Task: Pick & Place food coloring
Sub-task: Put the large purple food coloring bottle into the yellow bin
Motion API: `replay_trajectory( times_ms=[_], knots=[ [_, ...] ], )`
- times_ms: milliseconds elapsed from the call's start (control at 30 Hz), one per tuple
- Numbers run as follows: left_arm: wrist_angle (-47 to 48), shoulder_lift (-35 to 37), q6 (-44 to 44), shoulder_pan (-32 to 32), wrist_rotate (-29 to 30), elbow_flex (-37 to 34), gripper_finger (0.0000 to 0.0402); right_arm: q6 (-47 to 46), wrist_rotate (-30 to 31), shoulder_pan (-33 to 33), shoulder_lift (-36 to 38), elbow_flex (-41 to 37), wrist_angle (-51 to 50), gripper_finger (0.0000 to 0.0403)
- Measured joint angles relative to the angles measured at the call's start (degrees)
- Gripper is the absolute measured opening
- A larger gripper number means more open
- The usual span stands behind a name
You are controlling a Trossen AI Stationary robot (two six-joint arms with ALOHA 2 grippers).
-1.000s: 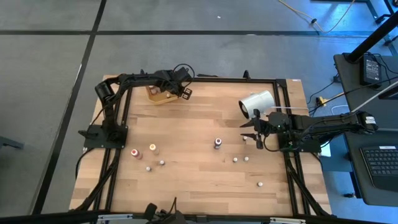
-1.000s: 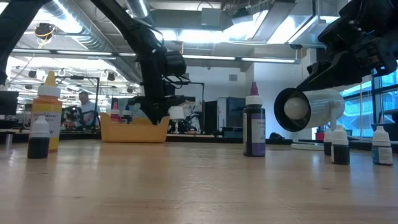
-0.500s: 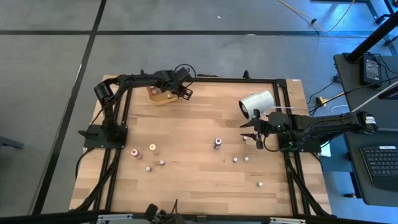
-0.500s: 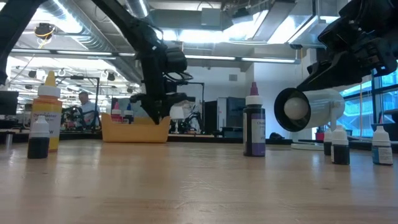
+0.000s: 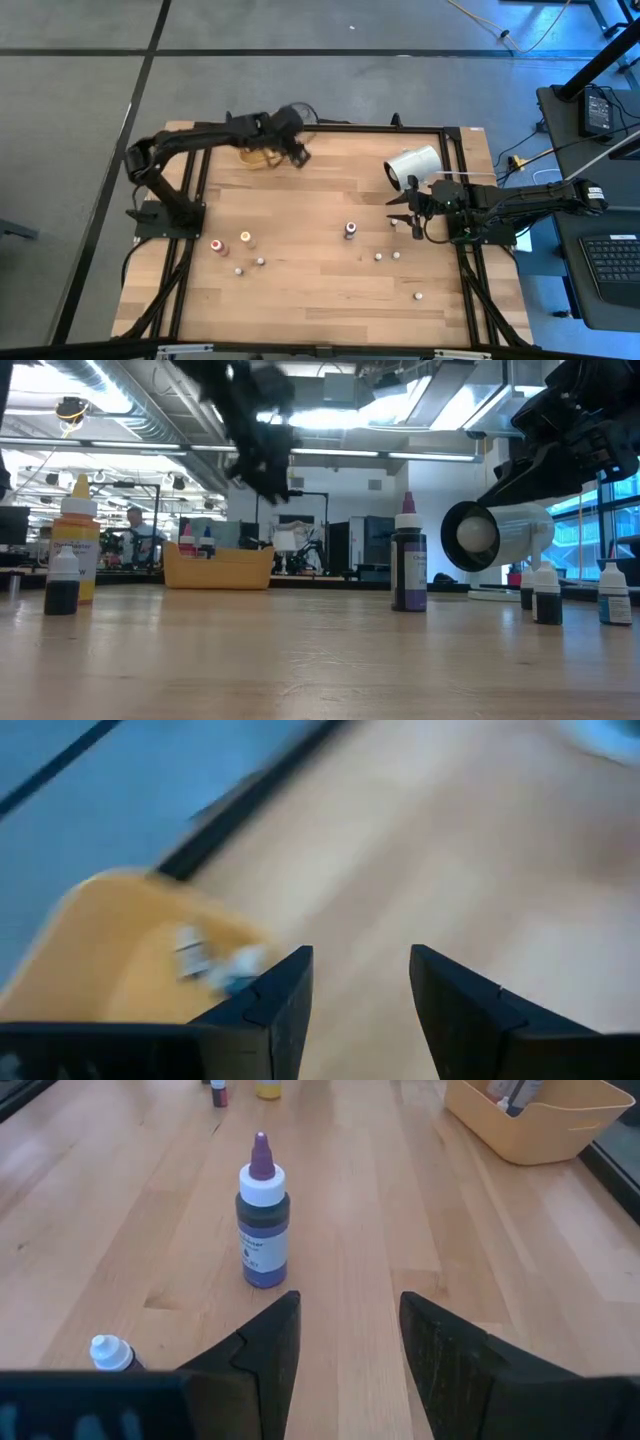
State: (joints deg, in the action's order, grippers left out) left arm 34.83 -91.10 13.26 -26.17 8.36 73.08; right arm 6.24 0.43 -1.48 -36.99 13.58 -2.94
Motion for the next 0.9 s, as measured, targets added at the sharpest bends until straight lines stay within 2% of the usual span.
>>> replay_trajectory(
  times_ms=[100, 200, 333, 433, 567, 700, 800, 900],
  knots=[
    [1.02, 2.47, -5.52, 7.20, -4.85, 0.02, 0.0164, 0.02, -0.02, 0.00, 0.00, 0.00, -0.30, 0.0174],
    [1.55, 3.64, -5.70, 15.04, -8.31, 0.02, 0.0166, 0.02, 0.00, -0.01, 0.00, 0.00, -0.59, 0.0174],
    [3.01, 3.81, -5.31, 24.69, -7.98, 0.02, 0.0165, 0.02, 0.00, -0.02, 0.00, 0.00, -1.11, 0.0174],
    [7.01, 3.81, 0.91, 30.10, -4.10, 0.02, 0.0164, 0.02, 0.00, -0.02, 0.00, 0.00, -1.20, 0.0174],
    [18.80, 3.81, 14.97, 34.34, 4.46, 0.02, 0.0166, 0.02, -0.01, 0.00, -0.01, 0.00, -1.20, 0.0174],
    [29.38, 3.79, 27.72, 36.63, 7.01, 0.02, 0.0164, 0.02, 0.00, 0.00, 0.00, 0.00, -1.20, 0.0174],
    [30.62, 3.79, 31.69, 37.13, 7.28, 0.02, 0.0162, -0.28, -0.01, -0.01, -0.01, 0.00, -1.11, 0.0174],
    [29.44, 3.79, 30.86, 37.13, 7.59, -0.02, 0.0162, -3.04, -0.09, -0.02, -0.02, 0.00, 0.73, 0.0174]
  ],
)
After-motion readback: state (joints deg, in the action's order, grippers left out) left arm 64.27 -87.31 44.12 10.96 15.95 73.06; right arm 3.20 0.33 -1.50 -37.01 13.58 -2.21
